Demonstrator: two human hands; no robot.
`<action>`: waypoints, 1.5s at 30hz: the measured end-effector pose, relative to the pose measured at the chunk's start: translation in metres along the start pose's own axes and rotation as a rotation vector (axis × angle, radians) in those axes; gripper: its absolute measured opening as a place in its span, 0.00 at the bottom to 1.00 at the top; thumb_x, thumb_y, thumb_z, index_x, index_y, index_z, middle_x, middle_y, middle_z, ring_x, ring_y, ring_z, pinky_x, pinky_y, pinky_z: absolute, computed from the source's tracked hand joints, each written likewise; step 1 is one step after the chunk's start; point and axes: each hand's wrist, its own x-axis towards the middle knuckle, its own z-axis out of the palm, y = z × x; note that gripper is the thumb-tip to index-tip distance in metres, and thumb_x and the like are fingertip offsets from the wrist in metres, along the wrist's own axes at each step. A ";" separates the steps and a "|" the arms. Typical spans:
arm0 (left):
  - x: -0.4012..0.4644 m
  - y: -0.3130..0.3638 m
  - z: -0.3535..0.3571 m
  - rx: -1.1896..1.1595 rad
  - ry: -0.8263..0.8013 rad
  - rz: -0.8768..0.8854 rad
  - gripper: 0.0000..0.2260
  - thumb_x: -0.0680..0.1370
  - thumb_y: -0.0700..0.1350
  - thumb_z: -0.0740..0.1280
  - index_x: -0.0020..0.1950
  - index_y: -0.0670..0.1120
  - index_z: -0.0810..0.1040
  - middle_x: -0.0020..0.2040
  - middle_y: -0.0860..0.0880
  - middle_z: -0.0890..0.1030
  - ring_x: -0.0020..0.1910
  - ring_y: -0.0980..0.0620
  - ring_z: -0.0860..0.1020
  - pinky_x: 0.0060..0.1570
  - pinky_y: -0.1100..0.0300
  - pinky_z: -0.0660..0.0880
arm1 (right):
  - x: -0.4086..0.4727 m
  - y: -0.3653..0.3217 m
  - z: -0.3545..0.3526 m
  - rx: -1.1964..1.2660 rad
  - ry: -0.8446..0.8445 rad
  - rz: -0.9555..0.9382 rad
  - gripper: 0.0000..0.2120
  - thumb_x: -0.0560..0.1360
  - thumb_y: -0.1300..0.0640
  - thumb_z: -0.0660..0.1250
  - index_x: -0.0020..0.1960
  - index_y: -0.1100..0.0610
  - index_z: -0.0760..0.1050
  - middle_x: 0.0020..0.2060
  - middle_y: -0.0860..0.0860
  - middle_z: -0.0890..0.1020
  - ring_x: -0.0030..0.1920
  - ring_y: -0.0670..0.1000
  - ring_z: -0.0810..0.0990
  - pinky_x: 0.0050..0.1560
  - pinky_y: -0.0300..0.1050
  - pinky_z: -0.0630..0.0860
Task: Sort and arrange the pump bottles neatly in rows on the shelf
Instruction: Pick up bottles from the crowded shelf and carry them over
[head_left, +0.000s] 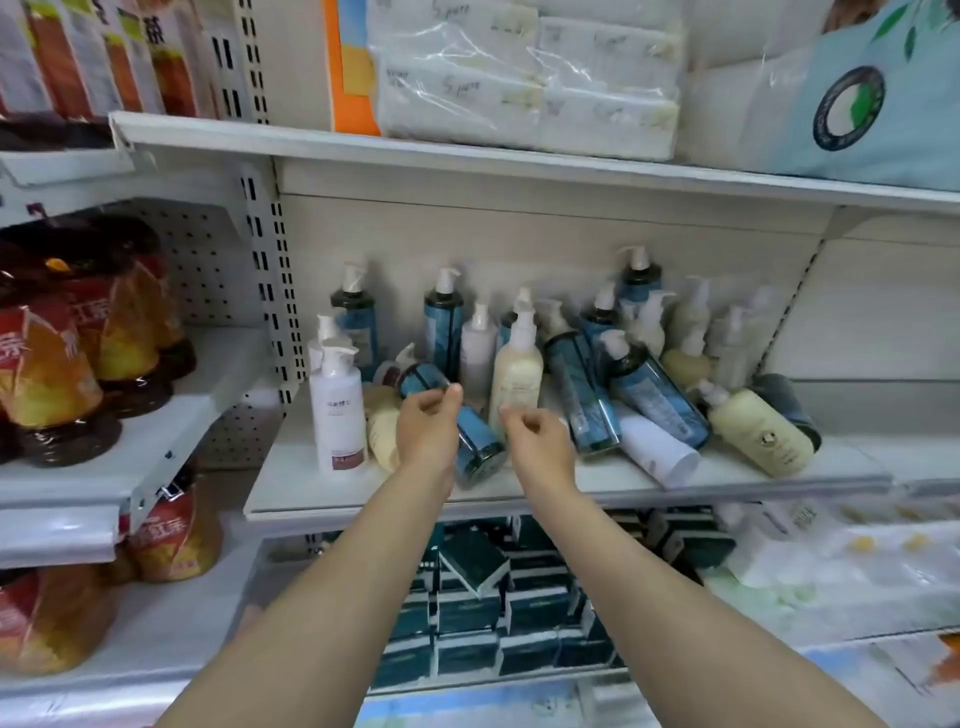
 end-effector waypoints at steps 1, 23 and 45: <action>-0.004 0.002 0.001 0.026 0.027 0.017 0.15 0.78 0.53 0.70 0.60 0.44 0.77 0.55 0.48 0.81 0.53 0.50 0.79 0.53 0.57 0.76 | -0.002 -0.001 0.002 -0.019 -0.013 0.009 0.13 0.79 0.44 0.66 0.49 0.54 0.77 0.43 0.46 0.81 0.46 0.49 0.78 0.44 0.43 0.72; -0.029 -0.030 0.006 0.012 0.124 -0.234 0.24 0.79 0.60 0.65 0.59 0.39 0.77 0.53 0.45 0.81 0.49 0.45 0.79 0.48 0.55 0.75 | 0.000 0.012 0.010 -0.067 -0.121 0.117 0.12 0.82 0.52 0.60 0.52 0.56 0.80 0.49 0.52 0.82 0.52 0.52 0.79 0.53 0.46 0.76; -0.070 -0.025 -0.003 -0.296 -0.049 -0.176 0.14 0.76 0.49 0.73 0.59 0.46 0.80 0.52 0.44 0.85 0.51 0.44 0.84 0.59 0.46 0.79 | -0.028 0.016 -0.016 0.479 -0.307 0.171 0.13 0.76 0.61 0.73 0.60 0.56 0.79 0.55 0.54 0.85 0.56 0.52 0.84 0.55 0.43 0.80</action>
